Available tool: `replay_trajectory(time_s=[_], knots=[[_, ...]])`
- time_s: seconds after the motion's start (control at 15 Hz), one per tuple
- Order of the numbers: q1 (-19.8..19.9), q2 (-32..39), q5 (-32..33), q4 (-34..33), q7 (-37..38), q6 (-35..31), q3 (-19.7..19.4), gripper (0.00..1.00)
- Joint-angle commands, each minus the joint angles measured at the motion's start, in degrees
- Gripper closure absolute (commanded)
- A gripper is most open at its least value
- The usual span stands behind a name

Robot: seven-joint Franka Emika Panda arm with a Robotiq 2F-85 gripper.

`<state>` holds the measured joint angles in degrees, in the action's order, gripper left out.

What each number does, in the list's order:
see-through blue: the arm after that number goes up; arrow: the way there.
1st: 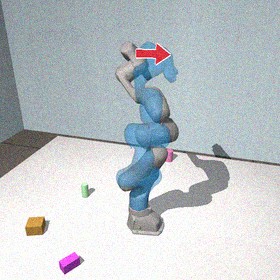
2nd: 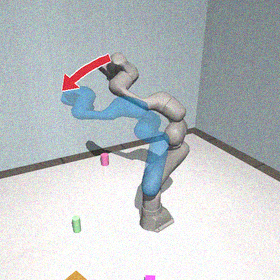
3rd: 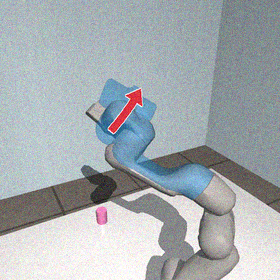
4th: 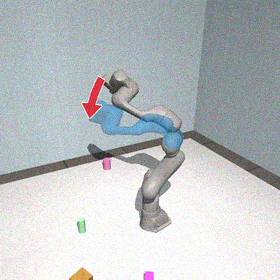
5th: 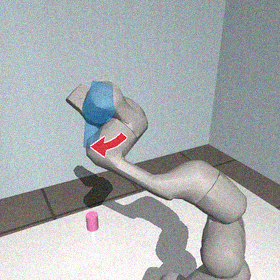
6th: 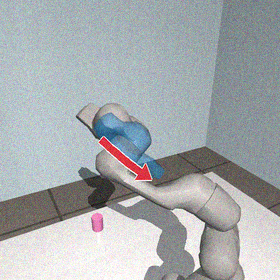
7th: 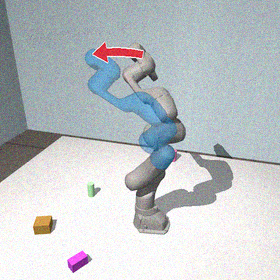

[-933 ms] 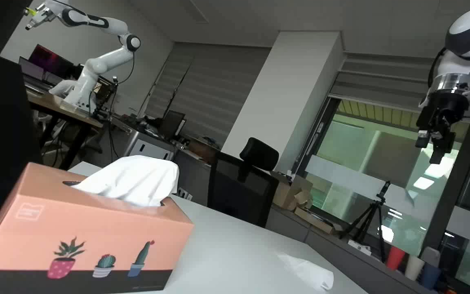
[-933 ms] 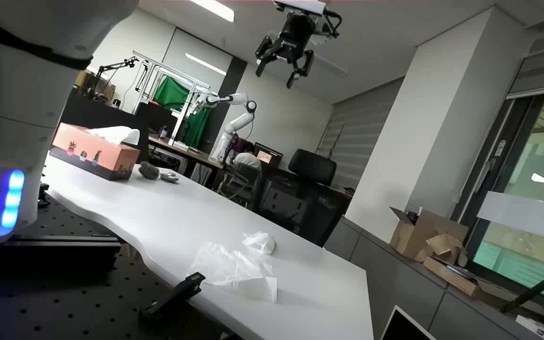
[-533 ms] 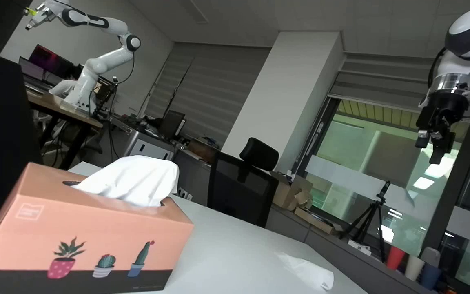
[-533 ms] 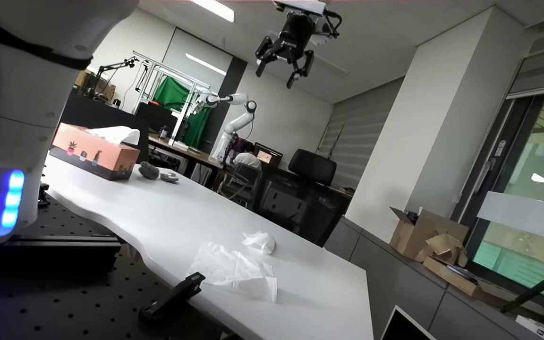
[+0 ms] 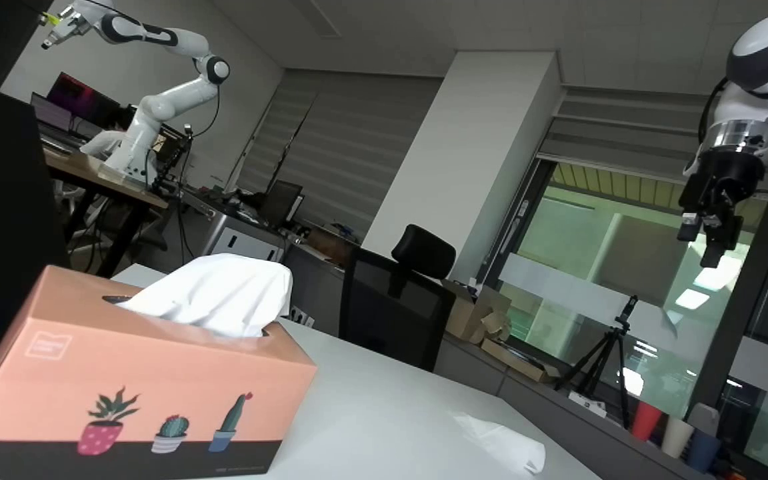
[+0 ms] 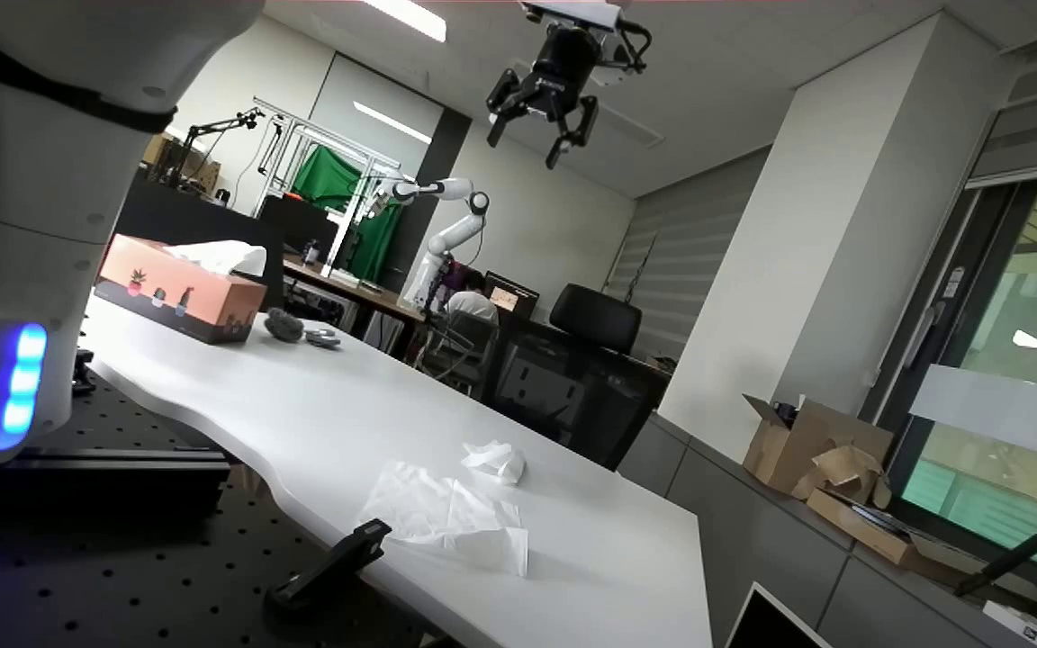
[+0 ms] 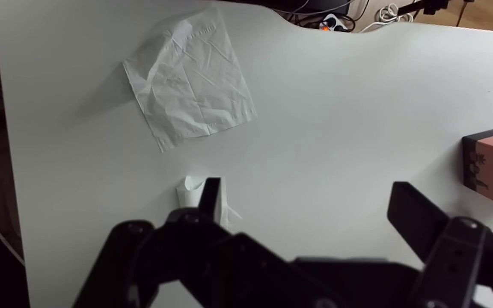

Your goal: Take a tissue from the tissue box and place it on the table

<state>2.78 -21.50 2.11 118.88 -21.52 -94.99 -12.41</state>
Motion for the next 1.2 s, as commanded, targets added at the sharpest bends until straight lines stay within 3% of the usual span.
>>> replay_trajectory(time_s=[0.0,0.33,0.6,0.93,1.0,1.13], knots=[[-0.2,1.6,-1.8,0.1,1.7,-3.2,1.6,0.0],[-3.0,2.5,-9.6,4.2,3.6,-12.8,5.9,0.0],[-5.1,3.2,-12.7,8.7,10.2,-22.5,11.1,0.0],[-9.3,4.1,-12.5,11.2,12.7,-21.9,16.6,0.0],[-8.5,4.2,-12.4,10.7,10.8,-22.8,15.3,0.0],[-9.6,4.6,-12.4,11.3,11.5,-22.7,16.7,0.0]])
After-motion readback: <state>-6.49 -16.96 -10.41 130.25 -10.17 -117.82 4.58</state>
